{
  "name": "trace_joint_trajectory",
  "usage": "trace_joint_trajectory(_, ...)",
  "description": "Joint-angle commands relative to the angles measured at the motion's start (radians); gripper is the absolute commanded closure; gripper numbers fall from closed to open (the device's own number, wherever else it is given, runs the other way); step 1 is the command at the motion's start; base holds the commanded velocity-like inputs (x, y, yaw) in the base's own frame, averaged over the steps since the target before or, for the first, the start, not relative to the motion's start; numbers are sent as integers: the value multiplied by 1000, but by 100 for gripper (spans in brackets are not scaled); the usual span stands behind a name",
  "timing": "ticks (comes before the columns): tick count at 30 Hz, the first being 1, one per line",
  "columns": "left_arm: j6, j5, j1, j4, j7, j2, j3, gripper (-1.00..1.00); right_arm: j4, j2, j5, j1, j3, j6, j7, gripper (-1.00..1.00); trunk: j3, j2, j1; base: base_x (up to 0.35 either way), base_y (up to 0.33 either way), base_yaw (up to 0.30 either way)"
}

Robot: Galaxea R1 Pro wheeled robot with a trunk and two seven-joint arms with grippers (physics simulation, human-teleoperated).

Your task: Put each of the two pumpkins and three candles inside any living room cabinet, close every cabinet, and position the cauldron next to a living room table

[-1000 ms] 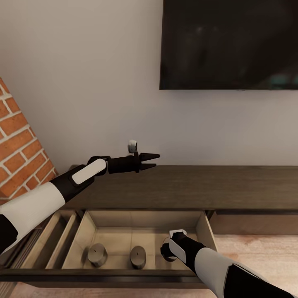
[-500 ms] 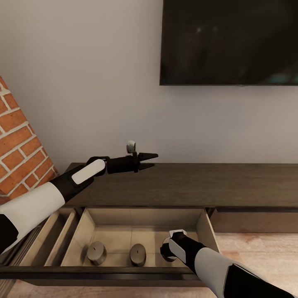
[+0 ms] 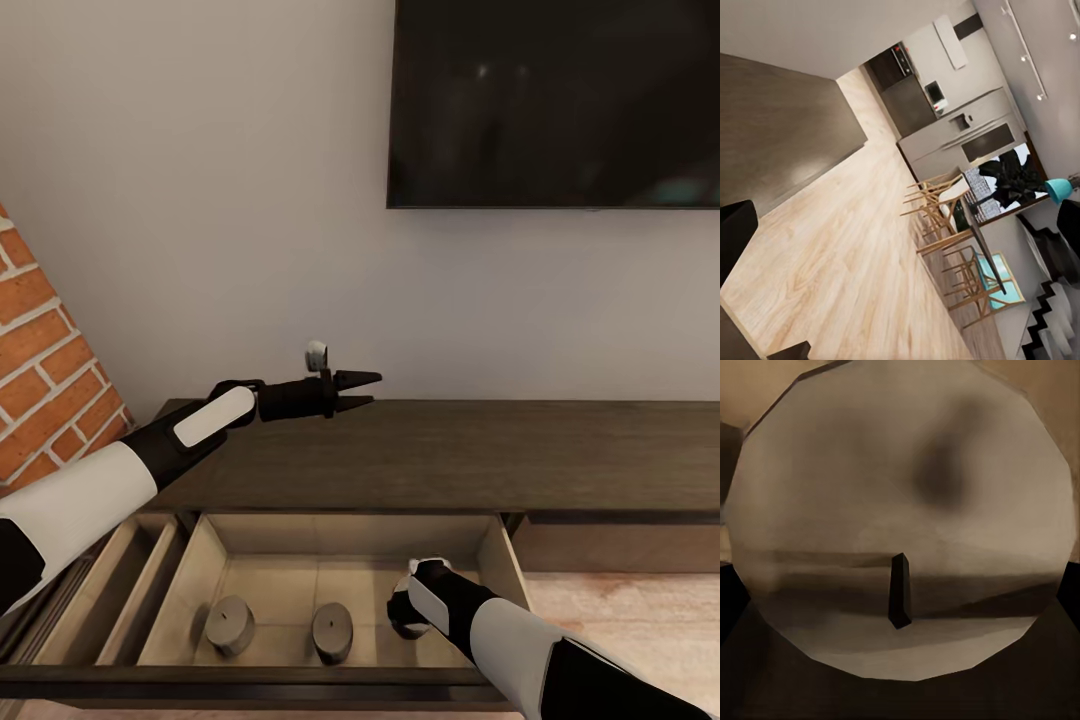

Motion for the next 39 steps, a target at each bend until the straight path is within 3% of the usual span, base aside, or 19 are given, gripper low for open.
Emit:
trace_joint_trajectory(1,0,0,0,0,0,0,0,-100,-1,0,4,0,0,27,2,100,0,0,0,6,0,0)
trace_joint_trajectory(7,0,1,0,0,0,1,0,-100,1,1,2,0,-4,110,4,100,0,0,0,1,0,0)
trace_joint_trajectory(19,3,1,0,-1,0,4,0,-100,2,0,3,0,-7,112,3,100,0,0,0,0,0,0)
trace_joint_trajectory(33,2,1,0,-1,0,0,0,-100,1,2,5,0,-7,106,2,100,-44,-98,54,0,0,0)
trace_joint_trajectory(39,2,1,0,-1,0,-1,0,-100,1,2,8,0,-6,54,-3,100,-63,-140,77,0,0,0)
